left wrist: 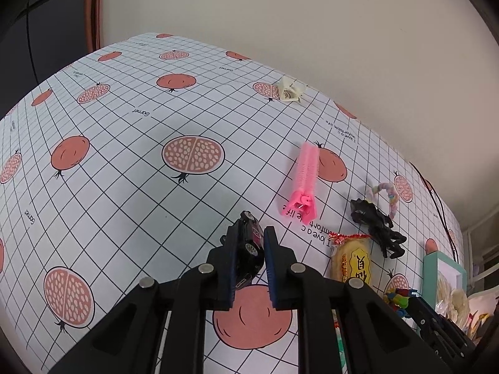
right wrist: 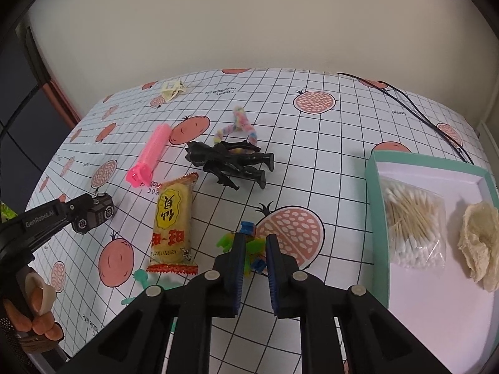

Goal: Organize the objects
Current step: 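Lift the black toy car with the left gripper and hold it, then carry the toy car and block toy with both grippers over the tray, then open the left gripper to drop the car into the tray while the right lowers the block toy, then open the right gripper to release the block toy into the tray, then withdraw both grippers from the tray toward the loose items on the table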

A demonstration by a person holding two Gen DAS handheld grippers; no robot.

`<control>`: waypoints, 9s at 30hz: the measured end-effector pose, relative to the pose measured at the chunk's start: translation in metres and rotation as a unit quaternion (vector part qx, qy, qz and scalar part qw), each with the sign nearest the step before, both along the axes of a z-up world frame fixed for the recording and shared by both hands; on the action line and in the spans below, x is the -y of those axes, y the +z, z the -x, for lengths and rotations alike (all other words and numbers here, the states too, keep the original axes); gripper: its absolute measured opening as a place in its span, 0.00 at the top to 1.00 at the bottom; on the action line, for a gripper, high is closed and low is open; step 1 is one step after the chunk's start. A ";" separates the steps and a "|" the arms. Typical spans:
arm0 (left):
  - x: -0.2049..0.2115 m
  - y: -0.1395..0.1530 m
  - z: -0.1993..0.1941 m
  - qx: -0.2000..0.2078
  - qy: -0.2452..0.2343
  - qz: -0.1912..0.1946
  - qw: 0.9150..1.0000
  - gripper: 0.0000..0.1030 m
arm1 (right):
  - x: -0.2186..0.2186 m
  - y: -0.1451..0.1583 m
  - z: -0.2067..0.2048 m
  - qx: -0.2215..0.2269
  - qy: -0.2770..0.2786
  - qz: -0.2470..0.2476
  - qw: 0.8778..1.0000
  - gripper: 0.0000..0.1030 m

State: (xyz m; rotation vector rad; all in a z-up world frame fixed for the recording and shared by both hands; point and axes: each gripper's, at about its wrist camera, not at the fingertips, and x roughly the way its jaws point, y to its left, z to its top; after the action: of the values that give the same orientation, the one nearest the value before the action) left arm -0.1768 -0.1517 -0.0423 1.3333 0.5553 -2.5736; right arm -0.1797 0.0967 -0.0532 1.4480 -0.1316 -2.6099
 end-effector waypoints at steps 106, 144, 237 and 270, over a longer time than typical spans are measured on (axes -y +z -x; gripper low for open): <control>-0.025 -0.029 0.011 0.034 -0.053 0.002 0.998 0.63 | 0.005 -0.012 0.000 0.036 0.005 0.014 0.999 0.79; -0.071 0.032 -0.005 -0.051 -0.104 0.021 0.993 0.71 | -0.059 0.035 -0.029 -0.018 -0.050 0.063 0.997 0.80; -0.264 0.000 -0.045 0.018 -0.297 -0.032 0.954 0.47 | -0.193 0.013 -0.067 -0.003 -0.238 0.031 0.971 0.40; -0.206 0.001 -0.027 0.005 -0.192 -0.016 0.981 0.03 | -0.187 0.014 -0.067 -0.025 -0.233 0.011 0.972 0.00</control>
State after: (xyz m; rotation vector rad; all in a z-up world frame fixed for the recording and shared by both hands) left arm -0.1494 0.0543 -0.0413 1.5995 0.3690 -2.8635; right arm -0.1130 0.2837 -0.0388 1.4894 -0.5561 -2.9882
